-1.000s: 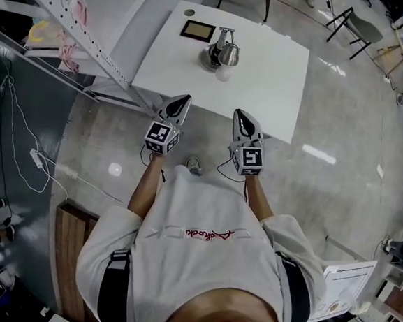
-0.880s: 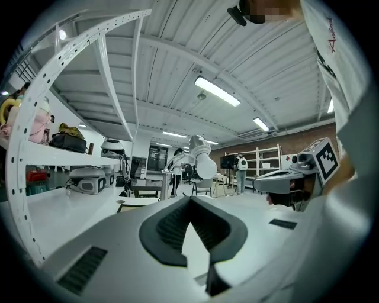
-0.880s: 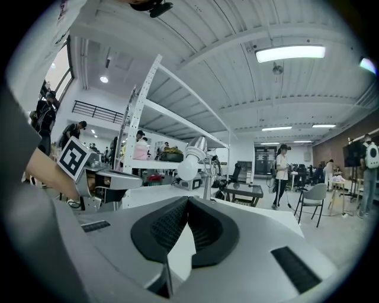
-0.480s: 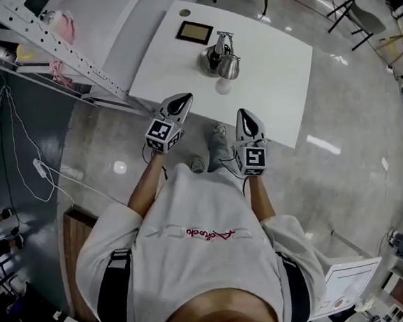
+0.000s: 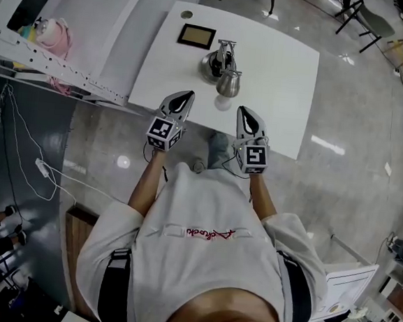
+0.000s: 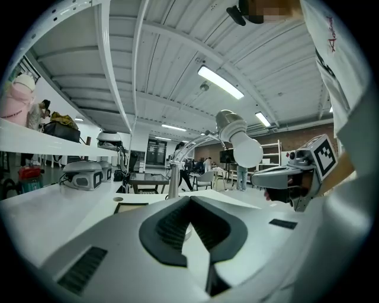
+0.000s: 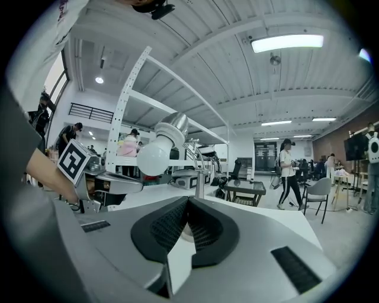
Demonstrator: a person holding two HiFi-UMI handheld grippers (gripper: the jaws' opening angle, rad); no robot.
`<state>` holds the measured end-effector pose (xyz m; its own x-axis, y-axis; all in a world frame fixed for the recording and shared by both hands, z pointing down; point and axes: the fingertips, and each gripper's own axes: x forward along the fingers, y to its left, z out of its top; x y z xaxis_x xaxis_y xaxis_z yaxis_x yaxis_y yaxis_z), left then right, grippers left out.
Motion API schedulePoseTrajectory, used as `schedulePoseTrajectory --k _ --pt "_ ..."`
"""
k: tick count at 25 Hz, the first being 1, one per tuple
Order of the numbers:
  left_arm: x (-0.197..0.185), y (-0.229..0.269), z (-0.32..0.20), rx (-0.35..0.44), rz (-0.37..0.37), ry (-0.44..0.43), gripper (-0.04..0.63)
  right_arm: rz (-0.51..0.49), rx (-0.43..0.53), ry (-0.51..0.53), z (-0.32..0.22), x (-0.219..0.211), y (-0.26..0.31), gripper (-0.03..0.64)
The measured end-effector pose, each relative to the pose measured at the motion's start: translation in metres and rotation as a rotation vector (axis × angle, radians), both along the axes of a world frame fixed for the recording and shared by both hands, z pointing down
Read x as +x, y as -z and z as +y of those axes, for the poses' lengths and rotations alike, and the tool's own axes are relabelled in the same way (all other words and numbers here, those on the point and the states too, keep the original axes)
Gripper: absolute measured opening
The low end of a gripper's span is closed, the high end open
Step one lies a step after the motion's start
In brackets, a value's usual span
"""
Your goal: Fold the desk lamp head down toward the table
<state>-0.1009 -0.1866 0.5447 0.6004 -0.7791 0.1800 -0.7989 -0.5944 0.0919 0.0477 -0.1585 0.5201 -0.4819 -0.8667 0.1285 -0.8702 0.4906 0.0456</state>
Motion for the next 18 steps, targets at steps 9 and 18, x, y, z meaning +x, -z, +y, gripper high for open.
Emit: schedulePoseTrajectory --k 9,18 --pt "0.003 -0.013 -0.029 -0.027 -0.007 0.013 0.020 -0.017 -0.020 0.033 -0.028 0.000 -0.010 0.005" --pt "0.002 -0.024 -0.055 -0.055 0.006 0.033 0.020 -0.012 -0.038 0.054 -0.054 0.001 -0.015 0.005"
